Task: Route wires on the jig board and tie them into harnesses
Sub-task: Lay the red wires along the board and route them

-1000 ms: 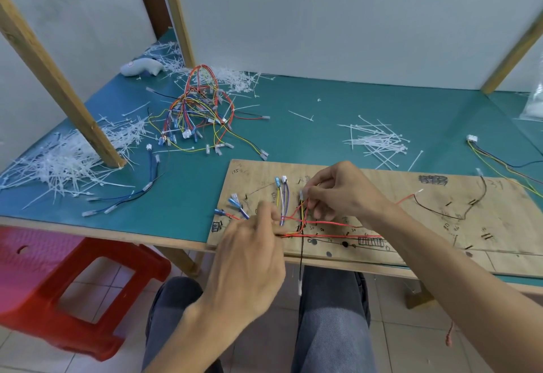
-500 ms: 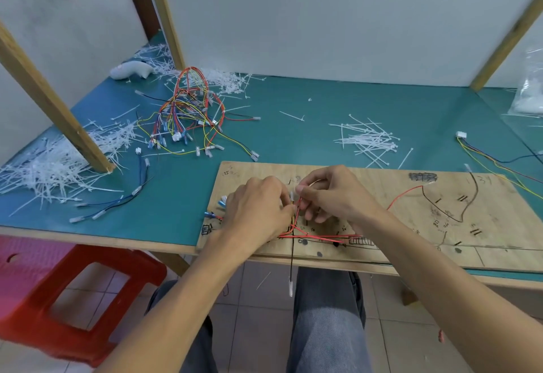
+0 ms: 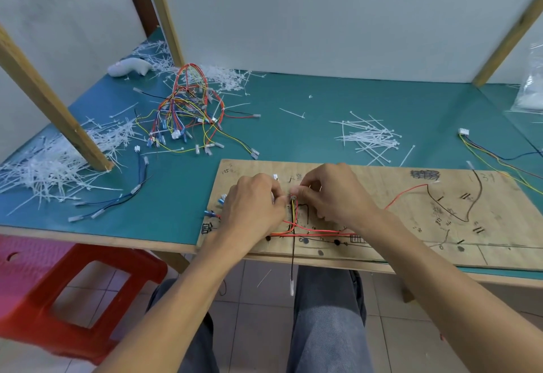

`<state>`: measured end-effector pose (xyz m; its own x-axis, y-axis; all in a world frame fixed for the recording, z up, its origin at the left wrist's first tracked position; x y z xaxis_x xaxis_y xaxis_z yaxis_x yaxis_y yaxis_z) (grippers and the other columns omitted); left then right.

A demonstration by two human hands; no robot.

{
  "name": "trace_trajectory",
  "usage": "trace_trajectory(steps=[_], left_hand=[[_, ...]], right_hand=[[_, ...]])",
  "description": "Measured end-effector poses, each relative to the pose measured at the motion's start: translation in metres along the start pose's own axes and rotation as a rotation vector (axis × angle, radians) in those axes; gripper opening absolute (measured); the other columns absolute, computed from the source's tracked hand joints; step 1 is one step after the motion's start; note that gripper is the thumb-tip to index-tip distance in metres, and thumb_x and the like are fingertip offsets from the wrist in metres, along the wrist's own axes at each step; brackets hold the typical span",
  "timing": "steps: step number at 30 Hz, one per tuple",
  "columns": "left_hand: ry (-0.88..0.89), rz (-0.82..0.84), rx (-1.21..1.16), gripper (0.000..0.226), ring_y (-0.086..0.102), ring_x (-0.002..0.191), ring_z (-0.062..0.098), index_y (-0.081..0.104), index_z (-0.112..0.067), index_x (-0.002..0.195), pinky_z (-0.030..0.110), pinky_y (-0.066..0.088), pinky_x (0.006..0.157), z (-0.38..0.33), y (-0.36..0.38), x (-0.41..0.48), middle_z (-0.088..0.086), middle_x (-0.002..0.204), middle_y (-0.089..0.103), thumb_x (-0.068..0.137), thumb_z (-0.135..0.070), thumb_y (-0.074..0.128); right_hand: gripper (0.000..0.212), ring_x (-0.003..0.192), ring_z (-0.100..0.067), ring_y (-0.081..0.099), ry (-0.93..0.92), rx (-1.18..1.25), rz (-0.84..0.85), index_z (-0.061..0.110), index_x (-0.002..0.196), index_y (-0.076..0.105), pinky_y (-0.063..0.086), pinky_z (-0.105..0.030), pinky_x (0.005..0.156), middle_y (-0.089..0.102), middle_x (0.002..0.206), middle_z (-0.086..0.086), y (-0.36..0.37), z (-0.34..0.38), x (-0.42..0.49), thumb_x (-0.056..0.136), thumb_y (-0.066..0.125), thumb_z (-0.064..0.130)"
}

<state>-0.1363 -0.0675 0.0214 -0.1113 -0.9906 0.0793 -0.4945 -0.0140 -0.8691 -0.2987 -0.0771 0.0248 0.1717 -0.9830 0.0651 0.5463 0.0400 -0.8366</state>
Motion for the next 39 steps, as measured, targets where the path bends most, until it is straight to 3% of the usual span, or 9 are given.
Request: trace_trajectory(steps=[5,9,12,17,23,25,29,32,39], left_hand=[[0.066,-0.094,0.116,0.011,0.068,0.087,0.032,0.082,-0.029,0.094,0.035,0.048,0.068,-0.010,-0.009,-0.006,0.003,0.088,0.073,0.091,-0.037,0.075],[0.165,-0.098,0.282,0.016,0.066,0.080,0.032,0.079,-0.028,0.092,0.036,0.041,0.063,-0.021,-0.009,-0.016,0.004,0.080,0.067,0.095,-0.035,0.066],[0.216,-0.100,0.332,0.016,0.066,0.078,0.032,0.079,-0.026,0.090,0.036,0.037,0.063,-0.026,-0.009,-0.021,0.004,0.076,0.063,0.095,-0.033,0.065],[0.250,-0.078,0.306,0.013,0.066,0.075,0.035,0.080,-0.028,0.089,0.038,0.043,0.063,-0.028,-0.010,-0.023,0.005,0.070,0.062,0.094,-0.030,0.069],[0.251,-0.039,0.323,0.015,0.065,0.074,0.032,0.077,-0.023,0.084,0.037,0.044,0.062,-0.026,-0.006,-0.027,0.004,0.068,0.057,0.092,-0.029,0.067],[0.245,-0.039,0.338,0.017,0.065,0.074,0.032,0.074,-0.022,0.082,0.036,0.040,0.061,-0.029,-0.005,-0.032,0.001,0.066,0.050,0.094,-0.029,0.064],[0.232,-0.042,0.398,0.020,0.067,0.077,0.032,0.069,-0.021,0.081,0.036,0.039,0.060,-0.032,-0.002,-0.043,0.005,0.071,0.061,0.096,-0.031,0.062],[0.212,-0.059,0.394,0.021,0.066,0.074,0.031,0.069,-0.021,0.079,0.035,0.036,0.060,-0.032,-0.002,-0.047,0.001,0.064,0.046,0.096,-0.031,0.062],[0.142,-0.083,0.308,0.021,0.062,0.068,0.026,0.073,-0.022,0.079,0.033,0.035,0.058,-0.024,-0.002,-0.055,0.001,0.069,0.063,0.092,-0.035,0.063]], right_hand=[[0.036,0.054,-0.016,0.048,-0.034,-0.115,-0.046,0.021,0.077,0.083,0.041,-0.034,0.055,0.056,0.051,0.001,-0.003,0.003,0.006,0.093,0.074,0.052],[0.024,0.055,-0.003,0.063,0.050,0.002,-0.016,0.024,0.078,0.083,0.053,-0.030,0.060,0.073,0.066,0.006,0.001,0.000,0.011,0.087,0.083,0.046],[0.022,0.049,-0.001,0.060,0.104,0.098,-0.051,0.026,0.079,0.082,0.049,-0.027,0.057,0.072,0.066,0.007,0.003,-0.008,0.010,0.079,0.089,0.047],[0.019,0.064,-0.008,0.060,0.058,0.146,-0.152,0.029,0.093,0.084,0.051,-0.033,0.067,0.069,0.070,0.008,0.003,-0.006,0.000,0.082,0.089,0.043],[0.010,0.058,0.010,0.059,0.060,0.260,-0.125,0.024,0.096,0.085,0.042,-0.019,0.064,0.078,0.090,0.009,0.008,-0.011,-0.004,0.087,0.087,0.027],[0.008,0.057,0.005,0.062,0.100,0.293,-0.140,0.025,0.090,0.083,0.045,-0.022,0.062,0.078,0.084,0.009,0.009,-0.012,-0.003,0.085,0.088,0.026],[0.009,0.062,-0.008,0.070,0.126,0.342,-0.158,0.026,0.086,0.081,0.055,-0.031,0.066,0.076,0.076,0.009,0.011,-0.010,-0.002,0.083,0.089,0.024],[0.006,0.057,-0.005,0.068,0.124,0.354,-0.170,0.025,0.084,0.083,0.061,-0.038,0.068,0.076,0.073,0.010,0.011,-0.005,-0.002,0.083,0.089,0.026],[0.010,0.053,-0.006,0.066,0.055,0.305,-0.161,0.028,0.089,0.085,0.060,-0.034,0.066,0.072,0.065,0.017,0.008,0.009,-0.008,0.082,0.090,0.022]])
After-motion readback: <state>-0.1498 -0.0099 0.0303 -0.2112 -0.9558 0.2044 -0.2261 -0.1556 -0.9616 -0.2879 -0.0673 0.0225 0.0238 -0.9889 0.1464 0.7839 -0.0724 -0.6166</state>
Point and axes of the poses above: each hand's wrist, its own x-axis towards the middle knuckle, its own y-axis out of the palm, z = x × y, the point moved 8 cm from there along x, towards the middle knuckle
